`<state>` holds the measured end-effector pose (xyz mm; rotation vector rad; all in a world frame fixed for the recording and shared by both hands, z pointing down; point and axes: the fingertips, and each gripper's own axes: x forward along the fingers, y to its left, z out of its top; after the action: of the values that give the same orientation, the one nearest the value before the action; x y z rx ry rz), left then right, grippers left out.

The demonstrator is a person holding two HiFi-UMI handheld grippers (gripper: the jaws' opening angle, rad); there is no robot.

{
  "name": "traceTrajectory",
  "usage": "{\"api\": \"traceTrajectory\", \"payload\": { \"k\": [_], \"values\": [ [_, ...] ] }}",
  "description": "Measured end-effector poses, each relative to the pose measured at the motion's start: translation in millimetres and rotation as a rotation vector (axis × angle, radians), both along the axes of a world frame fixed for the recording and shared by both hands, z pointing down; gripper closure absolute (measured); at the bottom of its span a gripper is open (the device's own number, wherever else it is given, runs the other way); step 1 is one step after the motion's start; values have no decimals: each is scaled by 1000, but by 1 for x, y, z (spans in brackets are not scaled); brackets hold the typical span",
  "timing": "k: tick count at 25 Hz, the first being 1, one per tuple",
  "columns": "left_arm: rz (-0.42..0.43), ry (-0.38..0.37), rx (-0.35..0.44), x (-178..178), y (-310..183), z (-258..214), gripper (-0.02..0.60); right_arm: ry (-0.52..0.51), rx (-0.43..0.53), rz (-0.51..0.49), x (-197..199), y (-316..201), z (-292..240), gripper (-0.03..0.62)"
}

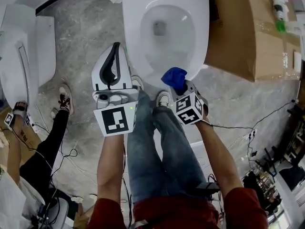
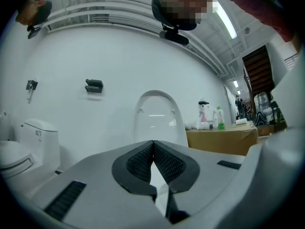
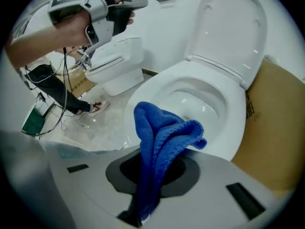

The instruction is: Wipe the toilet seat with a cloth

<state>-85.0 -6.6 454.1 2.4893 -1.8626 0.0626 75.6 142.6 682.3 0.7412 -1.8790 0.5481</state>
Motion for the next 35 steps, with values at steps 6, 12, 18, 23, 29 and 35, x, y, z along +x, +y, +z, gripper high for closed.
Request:
{"api": "traceTrajectory", "payload": {
  "k": [6,12,18,23,29,35],
  "values": [
    [16,11,-7,12,-8,-1,565,-14,26,164,60,-18,1,539],
    [35,12,-7,23,-18,-2,565,-43,46,300,93,-51,2,539],
    [36,7,-9,18,-30,0,565,-75,72,404,112,-107,4,539],
    [41,13,-10,14,-41,2,565,-80,86,472,122,-160,6,539],
    [44,30,-7,16,-56,3,565,-87,97,489,126,-219,9,539],
    [67,27,-21,13,-71,9,565,-117,108,568,130,-292,7,539]
  ]
}}
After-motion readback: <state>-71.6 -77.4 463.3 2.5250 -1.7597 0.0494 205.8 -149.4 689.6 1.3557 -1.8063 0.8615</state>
